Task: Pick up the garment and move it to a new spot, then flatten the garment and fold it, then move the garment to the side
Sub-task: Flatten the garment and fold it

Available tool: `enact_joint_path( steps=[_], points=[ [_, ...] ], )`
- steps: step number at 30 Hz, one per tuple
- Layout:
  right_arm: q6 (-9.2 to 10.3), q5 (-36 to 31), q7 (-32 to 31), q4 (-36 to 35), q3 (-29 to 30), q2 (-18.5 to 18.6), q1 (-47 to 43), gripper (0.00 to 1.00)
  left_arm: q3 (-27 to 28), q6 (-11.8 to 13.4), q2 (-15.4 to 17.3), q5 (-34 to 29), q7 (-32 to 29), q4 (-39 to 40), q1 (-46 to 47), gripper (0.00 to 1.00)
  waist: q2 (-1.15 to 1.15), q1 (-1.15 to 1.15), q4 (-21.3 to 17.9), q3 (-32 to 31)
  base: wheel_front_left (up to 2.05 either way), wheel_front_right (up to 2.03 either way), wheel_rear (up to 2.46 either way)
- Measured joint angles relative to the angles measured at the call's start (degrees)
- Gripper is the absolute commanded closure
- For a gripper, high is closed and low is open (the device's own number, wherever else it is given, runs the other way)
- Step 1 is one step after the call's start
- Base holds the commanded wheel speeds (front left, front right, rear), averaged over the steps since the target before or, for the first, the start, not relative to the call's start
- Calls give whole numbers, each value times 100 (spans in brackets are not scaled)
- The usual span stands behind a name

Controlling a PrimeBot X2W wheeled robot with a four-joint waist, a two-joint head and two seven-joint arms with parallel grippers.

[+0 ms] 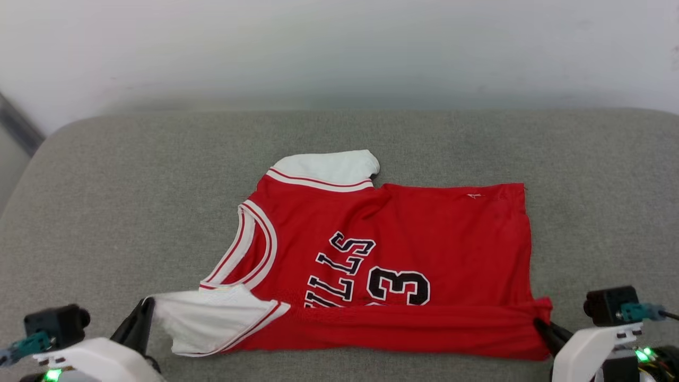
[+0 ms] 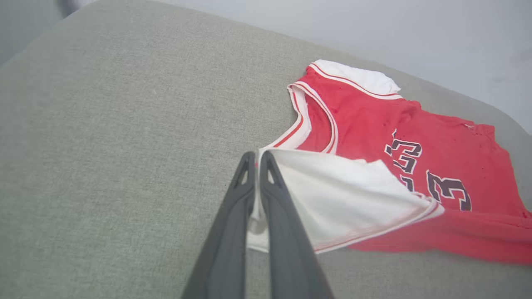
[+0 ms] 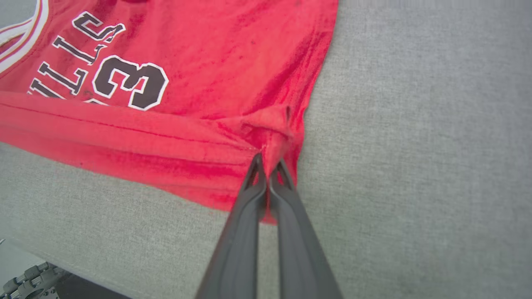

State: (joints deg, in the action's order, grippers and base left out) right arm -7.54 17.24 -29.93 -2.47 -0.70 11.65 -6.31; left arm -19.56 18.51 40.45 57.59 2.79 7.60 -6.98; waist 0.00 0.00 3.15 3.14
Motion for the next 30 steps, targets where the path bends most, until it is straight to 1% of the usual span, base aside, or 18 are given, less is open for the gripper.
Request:
enact_joint_path(
  steps=[6,11,16,17,18,19,20,21,26,30],
  points=[
    [3,-76,14,371,-230,9,760,100,-256,-236,-281,-188,-114,-461,957,100,0,1,-25,442,0,0,0],
    [3,-103,122,797,-383,-8,1193,100,-341,-490,-535,-127,-115,-1057,1405,100,0,1,-65,803,0,0,0],
    [1,-89,354,1207,-444,-29,1391,100,-455,-778,-730,-68,-134,-1647,1719,100,0,1,-96,1052,0,0,0],
    [0,-82,405,1291,-443,-36,1419,84,-485,-843,-770,-41,-164,-1759,1771,100,0,1,-98,1072,0,0,0],
    [0,-75,432,1383,-449,-47,1444,71,-524,-902,-805,-32,-174,-1863,1808,100,0,1,-99,1080,0,0,0],
    [-1,-36,466,1470,-442,-63,1467,11,-568,-964,-828,-27,-220,-1967,1841,100,0,1,-100,1077,0,0,0],
    [-1,7,487,1541,-450,-73,1491,0,-593,-1006,-857,-27,-221,-2061,1871,75,0,1,-103,1066,0,0,0],
    [-4,54,690,1661,-520,-88,1532,0,-633,-1121,-905,13,-236,-2282,1952,0,0,1,-122,1005,0,0,0],
    [2,105,1374,1747,-423,-132,1513,0,-611,-1162,-884,-3,-159,-2447,2014,0,0,1,-177,807,0,0,0],
    [4,97,1994,1592,-407,-166,1499,0,-554,-1147,-717,-13,-169,-2438,2014,0,0,1,-256,620,0,0,0]
  ],
)
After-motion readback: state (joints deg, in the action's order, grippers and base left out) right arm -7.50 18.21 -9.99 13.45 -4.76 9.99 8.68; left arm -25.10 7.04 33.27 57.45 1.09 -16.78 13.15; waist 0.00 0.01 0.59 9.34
